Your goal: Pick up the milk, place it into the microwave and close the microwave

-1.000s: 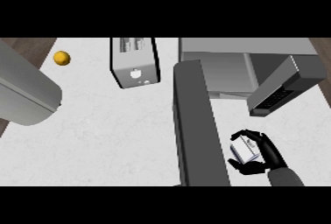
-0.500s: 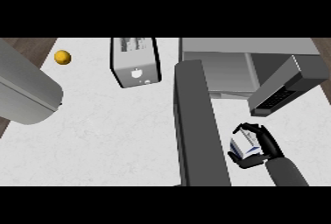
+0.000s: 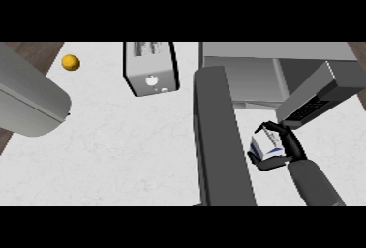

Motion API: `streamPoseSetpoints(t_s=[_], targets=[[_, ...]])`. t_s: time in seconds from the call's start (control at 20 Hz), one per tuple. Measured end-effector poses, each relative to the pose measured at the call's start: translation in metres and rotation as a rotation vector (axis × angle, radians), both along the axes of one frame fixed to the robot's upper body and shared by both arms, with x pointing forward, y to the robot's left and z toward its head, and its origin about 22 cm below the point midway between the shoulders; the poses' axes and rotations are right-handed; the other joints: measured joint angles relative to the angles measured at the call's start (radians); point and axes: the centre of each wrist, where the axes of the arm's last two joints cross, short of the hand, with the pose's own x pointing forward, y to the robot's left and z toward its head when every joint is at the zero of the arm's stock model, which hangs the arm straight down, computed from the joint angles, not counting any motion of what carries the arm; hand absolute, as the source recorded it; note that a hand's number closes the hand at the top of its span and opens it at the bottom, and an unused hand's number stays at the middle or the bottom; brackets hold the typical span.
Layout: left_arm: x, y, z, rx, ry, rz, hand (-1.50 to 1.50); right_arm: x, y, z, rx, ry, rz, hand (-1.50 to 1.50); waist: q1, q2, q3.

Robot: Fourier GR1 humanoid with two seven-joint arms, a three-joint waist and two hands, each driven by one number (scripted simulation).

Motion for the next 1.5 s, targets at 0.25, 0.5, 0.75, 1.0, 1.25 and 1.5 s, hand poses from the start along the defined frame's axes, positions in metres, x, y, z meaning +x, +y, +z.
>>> streamPoseSetpoints(t_s=[0.25, 0.5, 0.75, 1.0, 1.25, 1.5], targets=[[0.001, 0.003, 0.000, -0.007, 0.002, 0.013, -1.50, 0.016, 0.020, 0.009, 0.045, -0.024, 0.060, 1.50, -0.011, -0.004, -0.001], [-0.003, 0.012, 0.000, 0.002, 0.018, 0.033, -1.50, 0.040, 0.040, 0.035, 0.040, -0.102, 0.077, 1.50, -0.025, -0.011, -0.002], [0.002, 0.012, -0.001, 0.003, 0.029, 0.037, -1.50, 0.067, 0.055, 0.069, 0.025, -0.142, 0.038, 1.50, -0.029, -0.011, -0.002], [0.000, 0.021, -0.004, -0.003, 0.040, 0.033, -1.50, 0.093, 0.066, 0.101, 0.014, -0.120, 0.023, 1.50, -0.019, -0.008, -0.002], [0.007, 0.026, -0.011, 0.000, 0.048, 0.031, -1.50, 0.116, 0.079, 0.126, -0.038, -0.096, -0.008, 1.50, -0.004, -0.001, -0.002], [0.016, 0.035, -0.019, 0.000, 0.051, 0.009, -1.50, 0.128, 0.082, 0.139, -0.094, -0.105, -0.107, 1.50, 0.021, 0.012, -0.001]])
